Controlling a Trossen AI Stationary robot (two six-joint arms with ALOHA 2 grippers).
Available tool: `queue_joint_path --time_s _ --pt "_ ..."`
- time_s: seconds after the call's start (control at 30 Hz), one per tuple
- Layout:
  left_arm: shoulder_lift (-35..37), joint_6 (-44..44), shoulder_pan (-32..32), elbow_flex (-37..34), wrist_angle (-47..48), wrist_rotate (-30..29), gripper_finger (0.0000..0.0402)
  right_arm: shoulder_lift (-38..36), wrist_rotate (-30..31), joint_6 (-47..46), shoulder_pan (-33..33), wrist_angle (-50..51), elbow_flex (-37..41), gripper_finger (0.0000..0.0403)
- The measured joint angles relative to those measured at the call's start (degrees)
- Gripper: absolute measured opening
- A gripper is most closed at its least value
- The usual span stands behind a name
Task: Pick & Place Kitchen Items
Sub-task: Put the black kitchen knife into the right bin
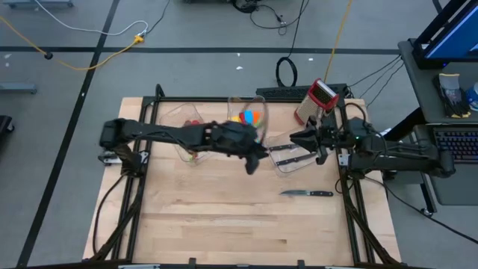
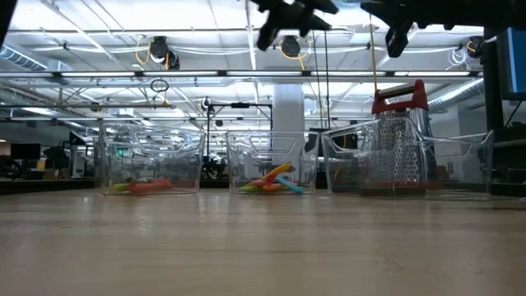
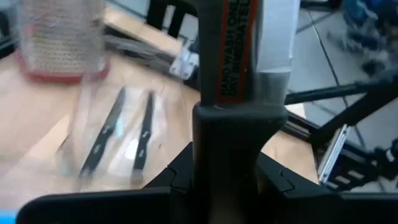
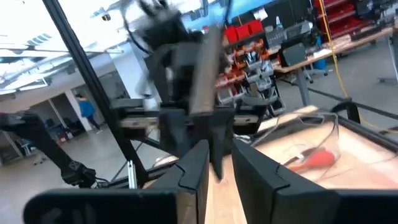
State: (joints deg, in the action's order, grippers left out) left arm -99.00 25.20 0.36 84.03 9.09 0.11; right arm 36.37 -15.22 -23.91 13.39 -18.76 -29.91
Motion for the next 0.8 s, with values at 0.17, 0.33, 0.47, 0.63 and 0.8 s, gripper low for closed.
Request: queue_joint_path --time_s 0.17,0.33,0.47,0.63,0.8 --pt "-9.26 -6.9 -0.02 14.9 11.94 1.31 0.0084 1.39 -0.04 -0.18 0.08 0.91 0.04 0.0065" --pt "-14.46 -11.28 0.72 25.78 21.51 1.33 0.0084 1.0 -0.04 1.28 0.09 1.74 0.02 0.0066" --pt "-16.57 -12.57 1.54 29.39 22.2 1.32 0.0084 0.9 0.01 2.36 0.07 2.82 0.02 0.0067" --pt "-16.75 -12.56 1.99 29.81 21.63 -0.14 0.0084 1.79 0.26 2.3 0.09 2.75 0.02 0.0087" --pt "-16.81 -14.54 1.99 29.81 20.8 -6.49 0.0084 2.98 1.93 2.28 0.1 2.72 0.0 0.0133"
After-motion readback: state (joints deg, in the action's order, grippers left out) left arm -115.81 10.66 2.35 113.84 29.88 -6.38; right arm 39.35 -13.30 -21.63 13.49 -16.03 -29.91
